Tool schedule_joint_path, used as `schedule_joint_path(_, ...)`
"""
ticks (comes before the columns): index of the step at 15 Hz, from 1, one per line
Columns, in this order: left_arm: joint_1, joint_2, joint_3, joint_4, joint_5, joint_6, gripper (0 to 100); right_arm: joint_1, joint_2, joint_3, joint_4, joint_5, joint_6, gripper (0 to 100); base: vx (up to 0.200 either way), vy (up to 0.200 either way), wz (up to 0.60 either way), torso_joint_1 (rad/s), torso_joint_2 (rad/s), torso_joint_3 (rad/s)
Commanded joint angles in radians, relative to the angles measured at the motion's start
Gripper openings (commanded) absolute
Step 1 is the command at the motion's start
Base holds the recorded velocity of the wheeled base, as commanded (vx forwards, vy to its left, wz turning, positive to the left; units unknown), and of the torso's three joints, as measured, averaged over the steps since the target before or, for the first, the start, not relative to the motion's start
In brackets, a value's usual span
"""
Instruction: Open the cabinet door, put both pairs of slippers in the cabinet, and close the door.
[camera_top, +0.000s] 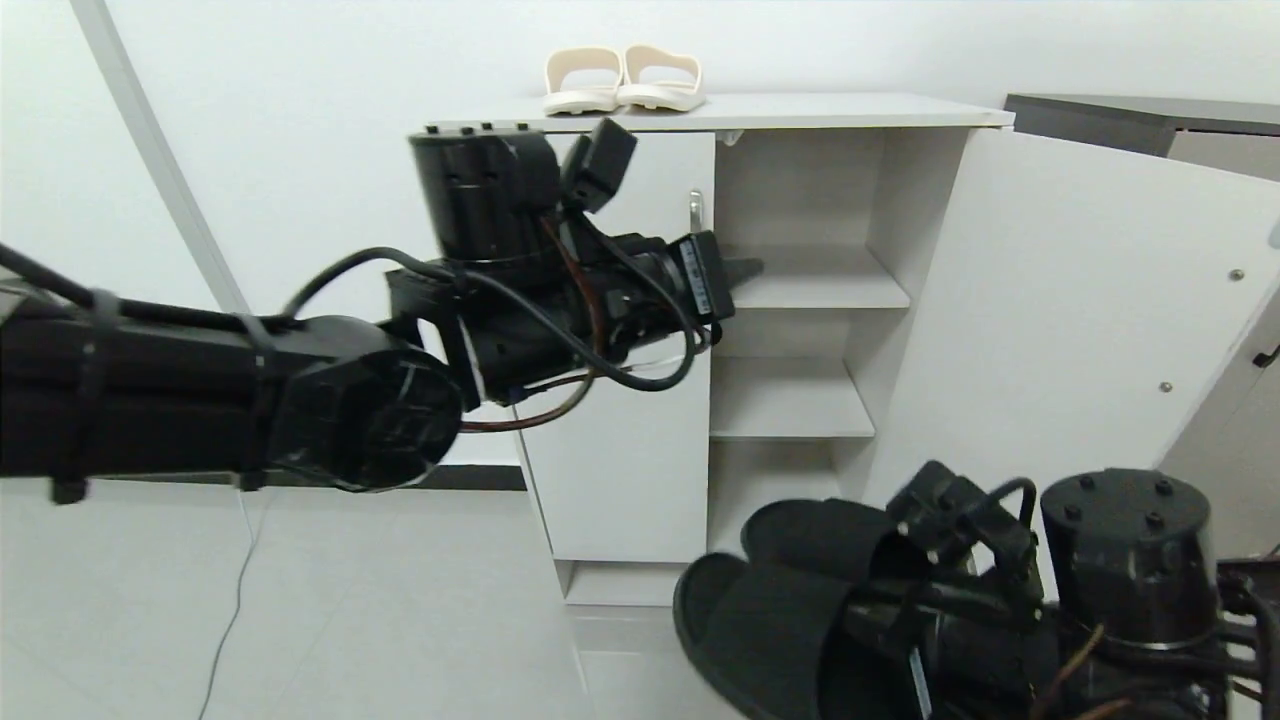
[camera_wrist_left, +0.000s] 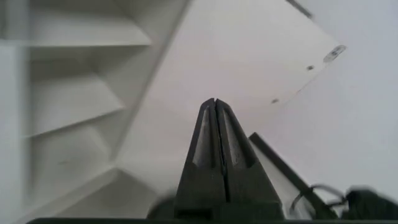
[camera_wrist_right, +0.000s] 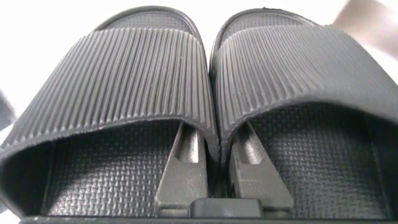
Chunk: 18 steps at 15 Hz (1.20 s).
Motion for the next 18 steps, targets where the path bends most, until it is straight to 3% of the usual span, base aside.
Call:
schedule_joint_path(1,0.111,-0.25,0.162,0.057,0.079,0.095,0,-0.072,0.141,-0.151,0.001,-0.166,0.096,0,0.0,0.0,0.0,0.0,0.0,0.0)
schedule_joint_path(3,0.134,-0.491,0.327,0.181,0.263,0.203,0,-0.082,0.26,-0.255,0.0,-0.324,0.126,0,0.0,0.0,0.0,0.0,0.0,0.0)
schedule_joint_path(4,0.134,-0.491,0.327,0.181,0.263,0.203,0,-0.082,0.26,-0.255,0.0,-0.324,0.126,0,0.0,0.0,0.0,0.0,0.0,0.0)
schedule_joint_path(5,0.134,-0.705,0.481,0.242,0.389,0.267,0,-0.082,0.362,-0.338,-0.014,-0.499,0.128,0,0.0,0.0,0.0,0.0,0.0,0.0)
schedule_joint_path(7,0.158,-0.836,0.586,0.279,0.47,0.302,0,-0.076,0.42,-0.364,-0.063,-0.583,0.125,0,0.0,0.0,0.0,0.0,0.0,0.0)
schedule_joint_path(8,0.193,-0.944,0.675,0.313,0.565,0.336,0,-0.075,0.455,-0.373,-0.111,-0.597,0.122,0,0.0,0.0,0.0,0.0,0.0,0.0)
schedule_joint_path(9,0.212,-1.03,0.74,0.32,0.637,0.338,0,-0.075,0.466,-0.373,-0.119,-0.601,0.122,0,0.0,0.0,0.0,0.0,0.0,0.0)
schedule_joint_path(11,0.338,-1.177,0.847,0.345,0.654,0.338,0,-0.075,0.461,-0.365,-0.12,-0.603,0.12,0,0.0,0.0,0.0,0.0,0.0,0.0)
schedule_joint_path(12,0.434,-1.251,0.907,0.36,0.652,0.338,0,-0.075,0.461,-0.367,-0.12,-0.603,0.119,0,0.0,0.0,0.0,0.0,0.0,0.0)
schedule_joint_path(13,0.532,-1.402,1.041,0.373,0.632,0.347,0,-0.069,0.461,-0.367,-0.12,-0.601,0.12,0,0.0,0.0,0.0,0.0,0.0,0.0)
schedule_joint_path(16,0.58,-1.599,1.172,0.452,0.631,0.361,0,-0.062,0.464,-0.359,-0.12,-0.601,0.123,0,0.0,0.0,0.0,0.0,0.0,0.0)
schedule_joint_path(18,0.62,-1.751,1.185,0.604,0.629,0.361,0,-0.053,0.464,-0.344,-0.12,-0.601,0.125,0,0.0,0.0,0.0,0.0,0.0,0.0)
